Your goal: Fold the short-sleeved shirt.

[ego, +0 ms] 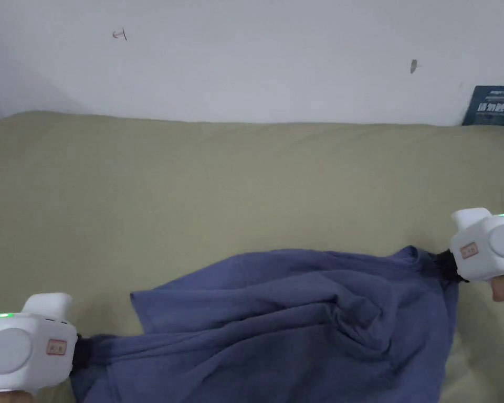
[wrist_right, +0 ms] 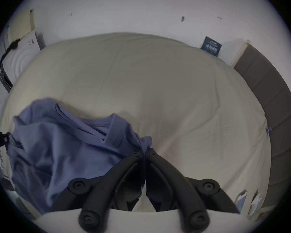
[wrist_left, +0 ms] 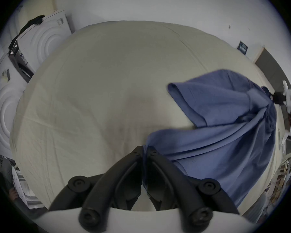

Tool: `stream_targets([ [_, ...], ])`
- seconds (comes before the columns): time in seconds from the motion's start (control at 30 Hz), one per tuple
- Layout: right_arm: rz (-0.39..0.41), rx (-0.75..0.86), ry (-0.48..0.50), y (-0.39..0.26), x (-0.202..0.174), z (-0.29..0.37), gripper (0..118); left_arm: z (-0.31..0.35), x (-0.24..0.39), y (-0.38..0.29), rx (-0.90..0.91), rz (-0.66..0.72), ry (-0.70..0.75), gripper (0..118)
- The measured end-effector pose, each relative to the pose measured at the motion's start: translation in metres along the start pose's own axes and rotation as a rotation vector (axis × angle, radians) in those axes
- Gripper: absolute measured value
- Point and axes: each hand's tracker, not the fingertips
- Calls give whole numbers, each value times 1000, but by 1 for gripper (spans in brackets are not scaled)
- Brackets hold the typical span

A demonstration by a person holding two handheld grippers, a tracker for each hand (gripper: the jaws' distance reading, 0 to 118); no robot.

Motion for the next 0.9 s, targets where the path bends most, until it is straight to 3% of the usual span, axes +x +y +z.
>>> stream_targets([
  [0.1,-63,95,16,6,21,68,4,37,-13,7,66,56,-4,3],
  [0.47,-138,386,6,-9,66,269,4,220,-32,51,392,22,151,3],
  [0.63,-194,482,26,-5,81,330,4,283,-23,73,495,18,152,3],
  [0.9,-198,573,-30,29,86,369,4,329,-3,125,619,34,181,3],
])
